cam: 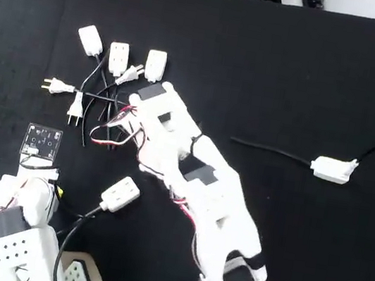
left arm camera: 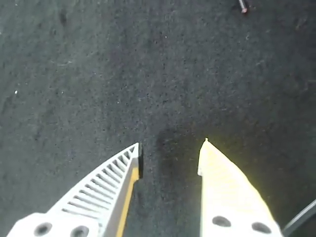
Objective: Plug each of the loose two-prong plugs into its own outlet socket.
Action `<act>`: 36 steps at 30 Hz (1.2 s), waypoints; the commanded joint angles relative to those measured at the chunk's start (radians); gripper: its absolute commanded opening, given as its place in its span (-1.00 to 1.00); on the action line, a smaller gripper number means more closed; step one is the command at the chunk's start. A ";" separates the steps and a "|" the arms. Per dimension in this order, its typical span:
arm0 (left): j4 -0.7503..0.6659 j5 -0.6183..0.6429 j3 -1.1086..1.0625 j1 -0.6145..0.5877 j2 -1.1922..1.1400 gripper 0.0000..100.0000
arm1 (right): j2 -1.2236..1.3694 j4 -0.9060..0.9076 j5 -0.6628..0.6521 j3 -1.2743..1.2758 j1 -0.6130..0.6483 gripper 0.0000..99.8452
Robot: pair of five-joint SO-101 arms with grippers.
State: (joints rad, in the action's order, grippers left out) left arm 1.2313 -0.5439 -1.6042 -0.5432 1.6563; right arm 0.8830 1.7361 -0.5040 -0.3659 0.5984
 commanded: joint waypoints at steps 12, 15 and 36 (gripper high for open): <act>-0.018 -0.012 0.002 0.007 0.006 -0.60 | -0.156 0.031 -0.086 0.209 0.011 -0.72; -0.018 -0.012 0.002 0.005 0.006 -0.60 | -0.151 0.031 -0.089 0.223 0.011 -0.72; -0.017 -0.012 0.002 0.005 0.006 -0.60 | -0.047 0.031 -0.006 0.288 0.037 -0.97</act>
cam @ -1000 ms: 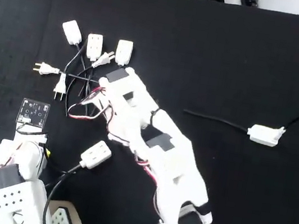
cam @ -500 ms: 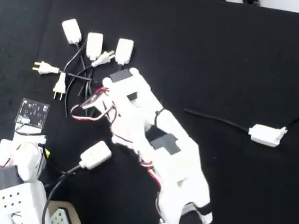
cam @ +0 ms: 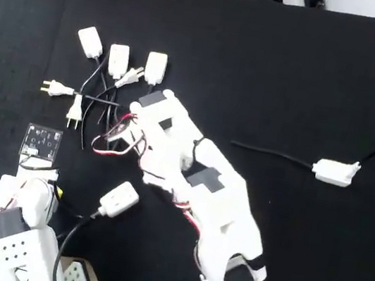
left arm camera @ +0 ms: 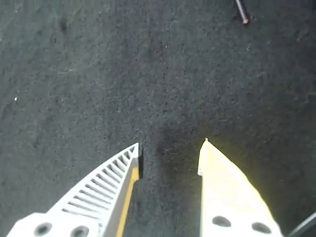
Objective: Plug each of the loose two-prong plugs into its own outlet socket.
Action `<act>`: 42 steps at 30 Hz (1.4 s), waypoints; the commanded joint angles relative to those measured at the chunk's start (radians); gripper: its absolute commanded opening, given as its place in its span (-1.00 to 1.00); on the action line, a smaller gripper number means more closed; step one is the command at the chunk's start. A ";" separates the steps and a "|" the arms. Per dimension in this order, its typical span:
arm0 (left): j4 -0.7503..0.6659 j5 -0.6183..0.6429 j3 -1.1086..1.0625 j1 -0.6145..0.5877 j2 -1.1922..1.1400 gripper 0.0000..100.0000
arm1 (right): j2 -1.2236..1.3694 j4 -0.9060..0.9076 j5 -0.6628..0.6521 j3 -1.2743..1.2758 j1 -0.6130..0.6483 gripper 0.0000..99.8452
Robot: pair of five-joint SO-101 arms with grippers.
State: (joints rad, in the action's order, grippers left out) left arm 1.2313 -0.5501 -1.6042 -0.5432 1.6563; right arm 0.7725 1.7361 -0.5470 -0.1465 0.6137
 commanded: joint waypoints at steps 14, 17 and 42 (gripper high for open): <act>-0.017 -0.006 0.002 0.005 0.006 -0.60 | -0.346 0.032 0.083 0.173 -0.081 -0.98; -0.017 -0.006 0.002 0.005 0.006 -0.60 | -0.498 0.028 0.100 0.194 -0.135 -0.98; -0.017 -0.018 0.002 0.005 0.006 -0.60 | -1.259 -0.991 0.594 0.966 0.110 -0.98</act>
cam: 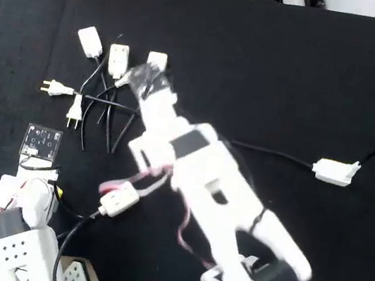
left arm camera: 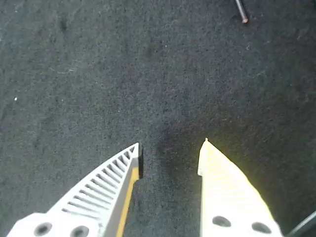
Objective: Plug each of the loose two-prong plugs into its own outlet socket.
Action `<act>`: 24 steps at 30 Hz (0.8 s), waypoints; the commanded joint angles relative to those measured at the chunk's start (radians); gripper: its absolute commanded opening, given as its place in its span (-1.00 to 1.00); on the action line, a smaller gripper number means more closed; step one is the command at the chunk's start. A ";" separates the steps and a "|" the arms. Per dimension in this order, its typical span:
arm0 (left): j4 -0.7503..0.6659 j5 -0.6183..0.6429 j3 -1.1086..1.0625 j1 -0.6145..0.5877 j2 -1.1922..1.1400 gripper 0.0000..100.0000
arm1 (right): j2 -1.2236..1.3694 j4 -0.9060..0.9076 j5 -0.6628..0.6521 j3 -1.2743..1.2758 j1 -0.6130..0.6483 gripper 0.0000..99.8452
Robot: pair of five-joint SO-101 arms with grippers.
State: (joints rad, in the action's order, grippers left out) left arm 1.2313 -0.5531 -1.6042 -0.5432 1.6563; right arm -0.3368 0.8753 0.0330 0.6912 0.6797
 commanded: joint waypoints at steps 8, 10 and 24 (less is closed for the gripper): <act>-0.017 -0.020 0.002 0.005 0.006 -0.60 | -0.536 -0.222 0.017 0.453 0.057 -0.98; -0.017 -0.020 0.002 0.005 0.006 -0.60 | -0.601 -0.255 0.018 0.530 0.087 -0.98; -0.014 -0.020 0.002 0.005 0.006 -0.60 | -0.820 -0.695 0.018 0.928 0.201 -0.98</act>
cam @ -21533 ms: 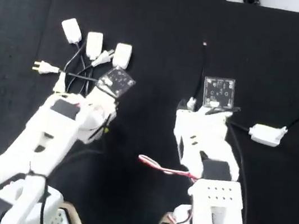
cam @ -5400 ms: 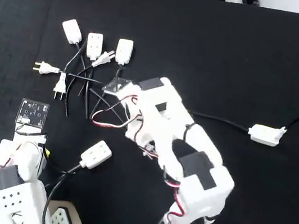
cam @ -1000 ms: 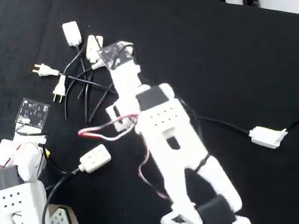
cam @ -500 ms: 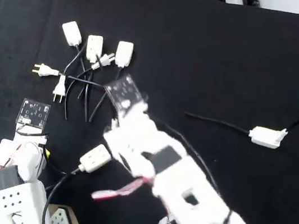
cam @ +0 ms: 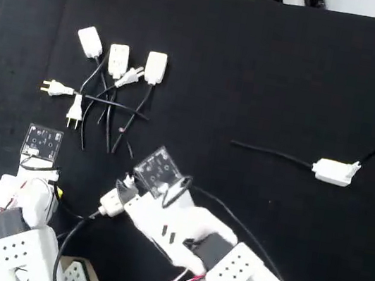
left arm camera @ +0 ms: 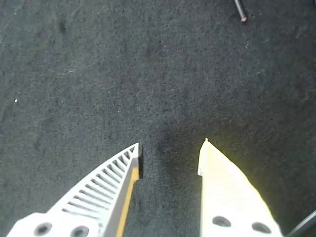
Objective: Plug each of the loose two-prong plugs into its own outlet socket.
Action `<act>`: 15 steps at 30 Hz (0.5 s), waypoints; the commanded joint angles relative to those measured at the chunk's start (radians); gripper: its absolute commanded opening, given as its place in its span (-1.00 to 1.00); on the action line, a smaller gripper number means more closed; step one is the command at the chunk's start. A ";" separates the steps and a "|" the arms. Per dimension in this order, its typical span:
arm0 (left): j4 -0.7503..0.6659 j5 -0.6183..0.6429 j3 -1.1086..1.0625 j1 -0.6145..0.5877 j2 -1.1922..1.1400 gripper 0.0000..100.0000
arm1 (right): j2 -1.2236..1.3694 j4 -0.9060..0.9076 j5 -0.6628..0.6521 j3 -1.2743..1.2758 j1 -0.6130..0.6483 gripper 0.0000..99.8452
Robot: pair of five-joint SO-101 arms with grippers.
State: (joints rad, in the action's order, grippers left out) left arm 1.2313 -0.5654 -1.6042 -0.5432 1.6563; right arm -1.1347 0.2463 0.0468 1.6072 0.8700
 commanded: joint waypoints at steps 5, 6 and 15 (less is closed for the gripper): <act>-0.014 -0.008 0.002 0.005 0.006 -0.60 | -0.021 -0.101 0.005 0.045 0.012 -0.98; -0.014 -0.008 0.002 0.007 0.006 -0.60 | -0.021 -0.101 0.005 0.045 0.012 -0.98; -0.014 -0.008 0.002 0.005 0.006 -0.60 | -0.010 -0.138 0.003 0.074 0.012 -0.98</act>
State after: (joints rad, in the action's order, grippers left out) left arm 1.2313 -0.5654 -1.6042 -0.5432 1.6563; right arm -1.1362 0.1343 0.0468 1.6840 0.8700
